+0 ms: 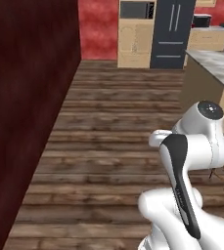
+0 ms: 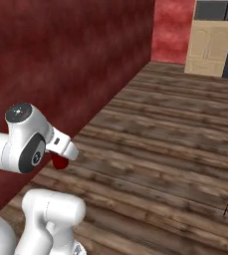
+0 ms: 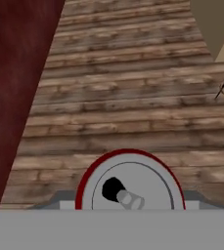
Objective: Four empty soda cans are scattered around the kitchen. Gather all the cans and cluster them next to the stove for recycling.
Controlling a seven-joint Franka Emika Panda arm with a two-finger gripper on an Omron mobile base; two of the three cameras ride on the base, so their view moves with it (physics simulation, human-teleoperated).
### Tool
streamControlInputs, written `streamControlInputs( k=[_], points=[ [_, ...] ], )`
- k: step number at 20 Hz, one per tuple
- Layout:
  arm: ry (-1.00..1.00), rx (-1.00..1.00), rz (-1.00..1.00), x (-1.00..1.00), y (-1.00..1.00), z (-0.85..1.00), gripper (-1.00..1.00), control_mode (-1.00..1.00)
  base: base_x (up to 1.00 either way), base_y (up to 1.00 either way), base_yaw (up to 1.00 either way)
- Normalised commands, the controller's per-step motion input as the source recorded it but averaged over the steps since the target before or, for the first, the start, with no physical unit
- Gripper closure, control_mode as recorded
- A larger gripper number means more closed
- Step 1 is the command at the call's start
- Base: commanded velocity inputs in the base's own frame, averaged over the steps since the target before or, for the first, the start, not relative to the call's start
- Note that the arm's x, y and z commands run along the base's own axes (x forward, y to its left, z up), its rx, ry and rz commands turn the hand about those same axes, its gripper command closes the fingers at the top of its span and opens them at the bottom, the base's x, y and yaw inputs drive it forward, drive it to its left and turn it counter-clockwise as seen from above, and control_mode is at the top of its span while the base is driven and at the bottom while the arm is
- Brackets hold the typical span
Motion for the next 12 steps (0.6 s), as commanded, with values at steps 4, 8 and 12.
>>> streamControlInputs(
  k=[4, 8, 12],
  points=[
    [0.0, 0.0, 0.0, 0.0, 0.0, 0.0, 1.0, 1.0, 0.88, 0.14, -0.19],
    [0.0, 0.0, 0.0, 0.0, 0.0, 0.0, 1.0, 1.0, 0.86, 0.1, -0.18],
    [0.0, 0.0, 0.0, 0.0, 0.0, 0.0, 1.0, 1.0, 0.9, 0.12, -0.17]
  ],
)
